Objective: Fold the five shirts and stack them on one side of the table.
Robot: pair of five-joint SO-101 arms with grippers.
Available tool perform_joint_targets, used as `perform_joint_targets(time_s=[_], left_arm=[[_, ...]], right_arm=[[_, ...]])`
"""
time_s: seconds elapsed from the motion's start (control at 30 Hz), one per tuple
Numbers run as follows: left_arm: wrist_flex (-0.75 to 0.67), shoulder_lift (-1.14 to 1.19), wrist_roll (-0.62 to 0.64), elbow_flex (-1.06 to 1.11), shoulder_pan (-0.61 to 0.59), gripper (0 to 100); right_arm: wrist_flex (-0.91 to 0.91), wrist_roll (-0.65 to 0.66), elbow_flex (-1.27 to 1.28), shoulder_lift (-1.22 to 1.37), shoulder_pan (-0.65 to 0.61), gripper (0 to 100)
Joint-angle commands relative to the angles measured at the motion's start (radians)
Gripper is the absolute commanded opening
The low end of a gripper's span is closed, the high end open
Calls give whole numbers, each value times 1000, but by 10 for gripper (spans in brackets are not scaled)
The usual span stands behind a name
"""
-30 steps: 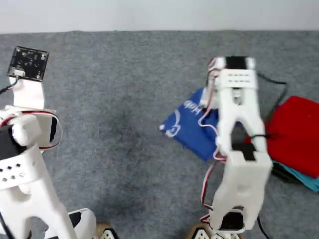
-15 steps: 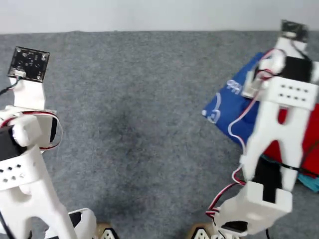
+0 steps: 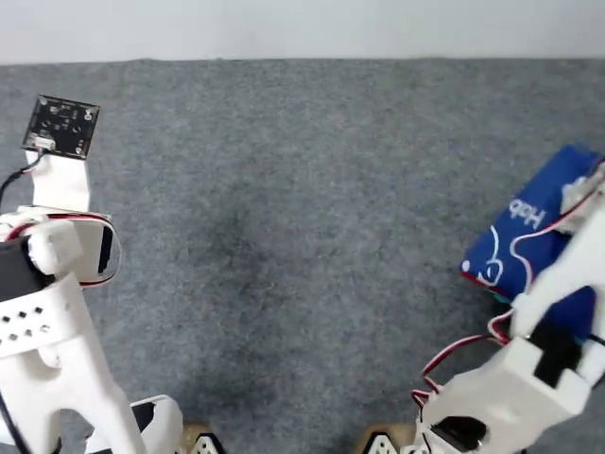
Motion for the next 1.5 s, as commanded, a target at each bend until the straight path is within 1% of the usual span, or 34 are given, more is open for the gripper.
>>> perform_joint_targets(time_s=[0.0,0.1,0.23,0.3,0.4,0.47,0.53,0.6,0.63,0.67,0.7,0.77,0.8,0.97,1.03,1.1,1.17,1.23,1.37,1.47], left_arm=[[15,-29,-5,-4,-6,13],[15,-29,-5,-4,-6,13],[15,-29,-3,-4,-6,13],[15,-29,-2,-4,-6,13],[15,-29,-2,-4,-6,13],[15,-29,-2,-4,-6,13],[15,-29,-2,-4,-6,13],[15,-29,-2,-4,-6,13],[15,-29,-2,-4,-6,13],[15,-29,-2,-4,-6,13],[15,-29,-2,-4,-6,13],[15,-29,-2,-4,-5,13],[15,-29,-2,-4,-3,13],[15,-31,-2,-4,-2,13],[15,-31,0,-2,-2,13],[15,-31,0,-2,0,13],[15,-31,0,-2,0,13],[15,-31,0,-2,0,13],[15,-31,0,-2,0,13],[15,-31,0,-2,0,13]], right_arm=[[-5,95,-43,50,70,42],[-44,95,-43,88,127,151],[-38,2,-100,87,156,324],[-25,-34,-190,82,166,347],[19,-41,-313,68,159,325],[36,-41,-334,68,134,270],[36,-41,-318,77,110,158],[25,-38,-285,96,97,9],[19,-23,-267,111,97,7],[22,0,-256,131,104,45],[22,25,-252,156,120,55],[-2,83,-250,214,160,21],[-35,120,-250,248,182,4],[-239,293,-250,446,282,9],[-300,336,-252,513,303,9],[-315,351,-278,535,309,9],[-269,350,-341,524,309,9],[-170,350,-446,492,303,9],[44,350,-638,438,248,9],[41,348,-646,394,236,9]])
